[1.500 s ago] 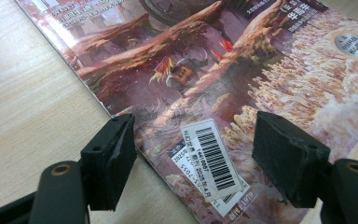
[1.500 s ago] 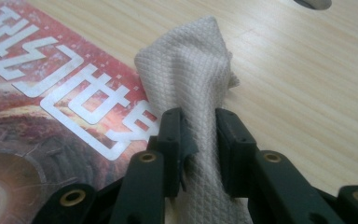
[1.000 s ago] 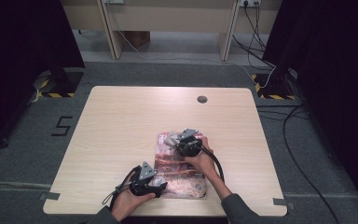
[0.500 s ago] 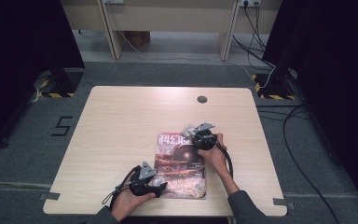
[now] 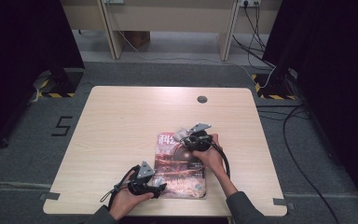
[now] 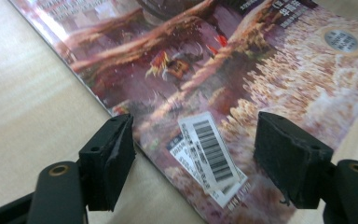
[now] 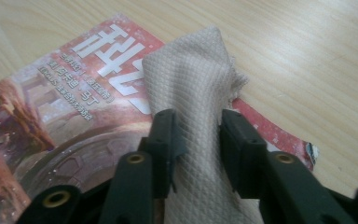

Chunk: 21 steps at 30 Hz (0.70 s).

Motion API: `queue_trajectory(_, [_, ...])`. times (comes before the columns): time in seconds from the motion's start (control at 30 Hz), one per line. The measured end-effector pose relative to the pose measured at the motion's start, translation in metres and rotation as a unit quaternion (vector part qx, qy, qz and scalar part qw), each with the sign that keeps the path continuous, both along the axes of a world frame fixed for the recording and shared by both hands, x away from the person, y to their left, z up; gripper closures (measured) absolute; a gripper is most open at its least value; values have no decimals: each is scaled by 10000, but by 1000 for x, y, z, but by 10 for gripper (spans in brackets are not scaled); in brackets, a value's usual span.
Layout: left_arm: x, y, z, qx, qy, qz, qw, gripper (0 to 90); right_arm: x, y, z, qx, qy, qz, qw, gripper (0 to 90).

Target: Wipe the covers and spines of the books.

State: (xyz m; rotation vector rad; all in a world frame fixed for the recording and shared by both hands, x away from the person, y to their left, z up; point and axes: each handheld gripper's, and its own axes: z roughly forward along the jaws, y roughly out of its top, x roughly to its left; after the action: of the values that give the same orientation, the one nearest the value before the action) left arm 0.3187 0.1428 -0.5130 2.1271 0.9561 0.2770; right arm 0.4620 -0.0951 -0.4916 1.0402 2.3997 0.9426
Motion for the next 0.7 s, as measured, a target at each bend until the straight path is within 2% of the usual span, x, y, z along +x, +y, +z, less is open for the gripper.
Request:
queue_trajectory(0.07, [-1,1,0,2,19,-38,10000,281,0,-1,0,23,26,34,10000,698])
queue_trajectory(0.1, [-2,2,0,4,21,-72,10000,281,0,-1,-1,-53,-4,106,9999,721])
queue_trajectory(0.13, [-3,3,0,19,21,-72,10000,285,-1,4,-3,-279,-106,224,9993,746])
queue_trajectory(0.2, [-4,3,0,1,13,-59,10000,287,-1,9,-3,-382,-178,278,9987,754])
queue_trajectory(0.27, [-4,3,-1,-21,30,-53,10000,284,1,12,-3,-407,-179,289,9986,754])
queue_trajectory(0.37, [-4,3,-1,-42,12,-47,10000,278,7,21,-4,-315,-161,282,9990,750])
queue_trajectory(0.5, [-3,2,-2,-55,-11,-41,10000,264,17,46,-5,-222,-111,334,9991,750])
queue_trajectory(0.7, [-3,2,-2,-55,-27,-35,10000,265,22,90,-4,-475,-152,682,9964,752])
